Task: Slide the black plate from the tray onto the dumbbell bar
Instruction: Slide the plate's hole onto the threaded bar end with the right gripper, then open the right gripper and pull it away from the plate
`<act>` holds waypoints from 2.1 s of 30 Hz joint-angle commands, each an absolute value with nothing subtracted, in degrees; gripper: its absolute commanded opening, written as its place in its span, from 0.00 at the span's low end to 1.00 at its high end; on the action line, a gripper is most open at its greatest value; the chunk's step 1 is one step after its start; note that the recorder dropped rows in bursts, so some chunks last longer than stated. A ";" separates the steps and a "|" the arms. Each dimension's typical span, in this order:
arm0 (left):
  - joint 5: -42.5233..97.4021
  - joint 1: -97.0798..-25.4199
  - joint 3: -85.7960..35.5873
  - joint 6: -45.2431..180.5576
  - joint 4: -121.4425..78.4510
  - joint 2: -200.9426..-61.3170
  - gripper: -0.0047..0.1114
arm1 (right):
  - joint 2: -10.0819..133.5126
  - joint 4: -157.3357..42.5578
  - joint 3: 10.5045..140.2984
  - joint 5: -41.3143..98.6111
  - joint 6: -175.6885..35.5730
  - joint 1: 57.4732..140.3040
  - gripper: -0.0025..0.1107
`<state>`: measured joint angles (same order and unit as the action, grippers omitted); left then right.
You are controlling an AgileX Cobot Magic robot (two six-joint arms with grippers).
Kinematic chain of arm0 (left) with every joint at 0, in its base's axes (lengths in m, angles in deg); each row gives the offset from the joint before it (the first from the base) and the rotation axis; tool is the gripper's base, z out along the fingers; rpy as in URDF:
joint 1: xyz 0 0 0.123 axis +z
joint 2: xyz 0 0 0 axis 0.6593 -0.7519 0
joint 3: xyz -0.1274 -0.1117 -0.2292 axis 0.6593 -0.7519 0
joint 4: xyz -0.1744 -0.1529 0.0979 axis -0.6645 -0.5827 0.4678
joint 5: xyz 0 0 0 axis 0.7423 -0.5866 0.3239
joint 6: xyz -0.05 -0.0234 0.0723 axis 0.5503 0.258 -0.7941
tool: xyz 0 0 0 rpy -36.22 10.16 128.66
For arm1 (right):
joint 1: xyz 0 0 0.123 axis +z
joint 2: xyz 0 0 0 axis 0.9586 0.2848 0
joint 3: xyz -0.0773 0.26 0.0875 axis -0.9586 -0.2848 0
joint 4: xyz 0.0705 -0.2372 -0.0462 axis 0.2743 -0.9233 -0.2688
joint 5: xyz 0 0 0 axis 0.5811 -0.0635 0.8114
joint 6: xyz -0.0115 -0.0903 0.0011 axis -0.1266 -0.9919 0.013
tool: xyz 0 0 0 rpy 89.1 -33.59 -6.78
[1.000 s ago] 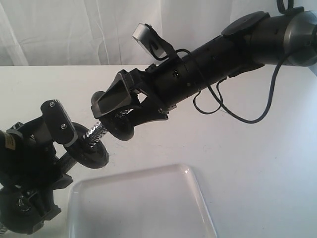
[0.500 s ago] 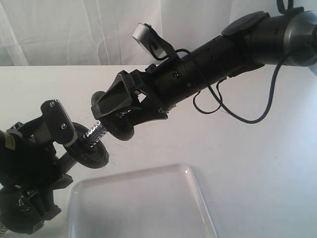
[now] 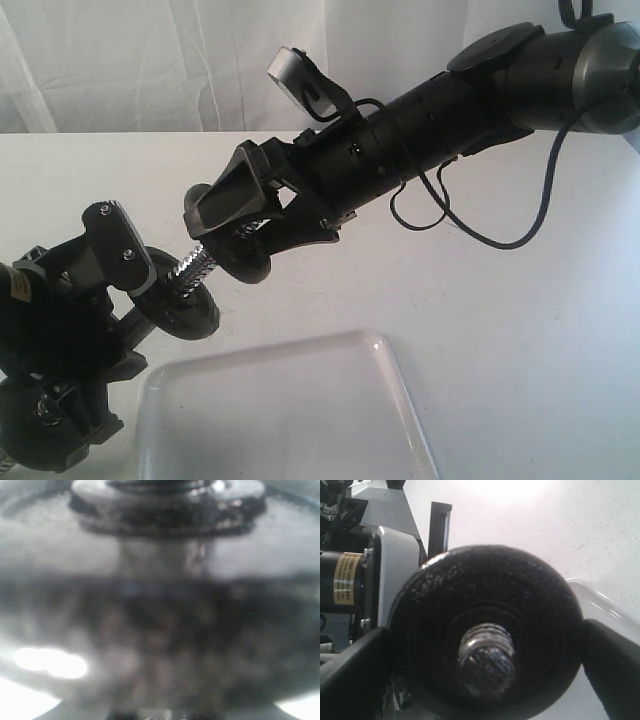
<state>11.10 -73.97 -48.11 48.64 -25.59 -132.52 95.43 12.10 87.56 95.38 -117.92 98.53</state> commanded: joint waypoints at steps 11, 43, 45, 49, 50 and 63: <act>17.56 -73.92 -45.97 49.24 -26.94 -129.96 0.04 | 94.67 17.37 88.73 98.61 -114.07 98.73 0.89; 19.54 -73.92 -45.97 47.82 -26.80 -129.96 0.04 | 91.34 18.19 90.48 98.61 -118.32 91.04 0.90; 19.68 -73.92 -45.97 47.82 -26.80 -129.96 0.04 | 91.19 17.18 90.48 98.61 -117.94 90.96 0.90; 20.17 -73.92 -45.97 47.65 -26.80 -129.96 0.04 | 91.06 16.98 90.48 98.61 -116.91 90.96 0.90; 20.27 -73.92 -45.97 47.65 -26.80 -129.96 0.04 | 90.97 16.98 90.48 98.61 -116.53 90.96 0.90; 21.92 -73.92 -45.97 46.47 -26.68 -129.96 0.04 | 85.84 -4.34 89.56 98.61 -108.69 91.07 0.47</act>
<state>12.12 -73.97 -48.54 46.72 -24.98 -132.83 88.06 -1.36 90.22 98.19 -109.75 91.29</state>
